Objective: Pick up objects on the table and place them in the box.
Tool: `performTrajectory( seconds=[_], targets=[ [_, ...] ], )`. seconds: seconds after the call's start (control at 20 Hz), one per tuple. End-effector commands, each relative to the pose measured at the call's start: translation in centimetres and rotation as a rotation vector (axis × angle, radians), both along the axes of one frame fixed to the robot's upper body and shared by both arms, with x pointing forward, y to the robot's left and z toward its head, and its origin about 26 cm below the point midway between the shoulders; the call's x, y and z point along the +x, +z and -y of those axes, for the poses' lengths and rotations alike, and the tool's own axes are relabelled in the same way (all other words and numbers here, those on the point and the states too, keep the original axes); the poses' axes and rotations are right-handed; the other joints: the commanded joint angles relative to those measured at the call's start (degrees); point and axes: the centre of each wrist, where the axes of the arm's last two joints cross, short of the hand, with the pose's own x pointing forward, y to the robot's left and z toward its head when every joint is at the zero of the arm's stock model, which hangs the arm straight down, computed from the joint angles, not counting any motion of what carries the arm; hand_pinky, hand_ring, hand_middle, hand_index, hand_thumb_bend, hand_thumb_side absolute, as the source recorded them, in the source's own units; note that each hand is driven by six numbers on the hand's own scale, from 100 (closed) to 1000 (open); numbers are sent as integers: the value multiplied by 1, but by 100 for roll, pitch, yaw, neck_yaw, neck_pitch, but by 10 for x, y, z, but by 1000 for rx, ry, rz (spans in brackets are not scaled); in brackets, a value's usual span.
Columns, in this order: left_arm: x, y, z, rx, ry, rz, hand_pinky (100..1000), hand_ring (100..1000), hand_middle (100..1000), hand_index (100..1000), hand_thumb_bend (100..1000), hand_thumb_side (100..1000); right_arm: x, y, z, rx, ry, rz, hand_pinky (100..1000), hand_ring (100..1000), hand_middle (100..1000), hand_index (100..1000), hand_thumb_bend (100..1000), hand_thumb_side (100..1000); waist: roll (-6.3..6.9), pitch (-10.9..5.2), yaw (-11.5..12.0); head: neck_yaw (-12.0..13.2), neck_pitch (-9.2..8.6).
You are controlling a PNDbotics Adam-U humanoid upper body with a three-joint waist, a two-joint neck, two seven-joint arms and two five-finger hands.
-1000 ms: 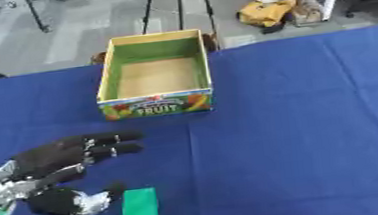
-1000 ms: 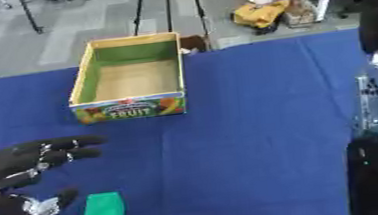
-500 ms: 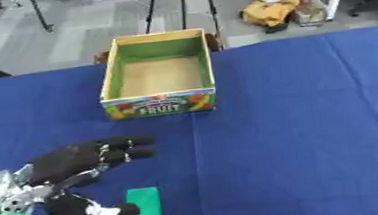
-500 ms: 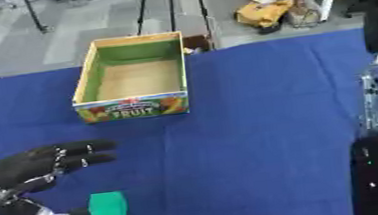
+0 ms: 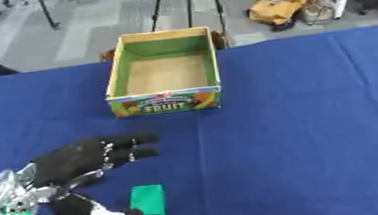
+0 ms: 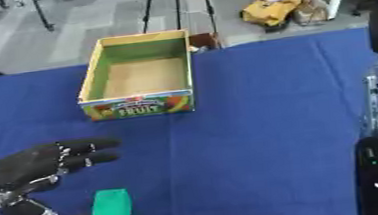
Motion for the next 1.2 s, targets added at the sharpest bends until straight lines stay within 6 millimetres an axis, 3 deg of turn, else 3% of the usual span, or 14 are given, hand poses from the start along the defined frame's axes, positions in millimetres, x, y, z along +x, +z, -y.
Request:
performTrajectory(
  seconds=[0.05,0.65,1.2],
  targets=[
    [3,0,-4,395,-210,33,877,1000,1000,1000,506,1000,-6,9,3,-12,-10,35,766,836,585,833,100,856,8,-116,12,32,9],
    [14,-34,6,503,-188,-3,872,991,1000,1000,483,1000,-6,9,3,-10,-10,38,766,837,584,832,100,852,3,-98,-3,94,7],
    [20,-52,6,547,-156,2,859,923,860,1000,430,1000,-6,10,3,-8,-8,42,766,836,581,831,100,849,-27,-75,-34,135,-34]
  ],
)
